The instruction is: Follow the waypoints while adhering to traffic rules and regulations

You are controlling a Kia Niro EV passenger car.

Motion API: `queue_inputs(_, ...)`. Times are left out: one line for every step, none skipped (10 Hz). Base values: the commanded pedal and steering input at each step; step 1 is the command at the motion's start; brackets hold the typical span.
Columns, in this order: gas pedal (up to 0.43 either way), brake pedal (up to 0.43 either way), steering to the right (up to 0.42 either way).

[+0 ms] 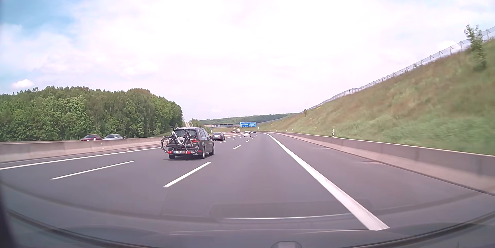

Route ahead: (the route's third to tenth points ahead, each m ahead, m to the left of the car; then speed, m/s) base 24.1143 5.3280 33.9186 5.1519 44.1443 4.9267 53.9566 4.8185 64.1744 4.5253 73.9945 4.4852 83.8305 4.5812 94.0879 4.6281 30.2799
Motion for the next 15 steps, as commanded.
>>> queue_inputs(0.138,0.0,0.001)
queue_inputs(0.138,0.0,0.001)
queue_inputs(0.138,0.0,0.001)
queue_inputs(0.138,0.0,0.001)
queue_inputs(0.138,0.0,0.001)
queue_inputs(0.138,0.0,0.001)
queue_inputs(0.138,0.0,0.001)
queue_inputs(0.138,0.0,0.001)
queue_inputs(0.138,0.0,0.001)
queue_inputs(0.13,0.0,0.001)
queue_inputs(0.13,0.0,0.001)
queue_inputs(0.13,0.0,0.001)
queue_inputs(0.13,0.0,0.0)
queue_inputs(0.13,0.0,0.0)
queue_inputs(0.118,0.0,0.0)
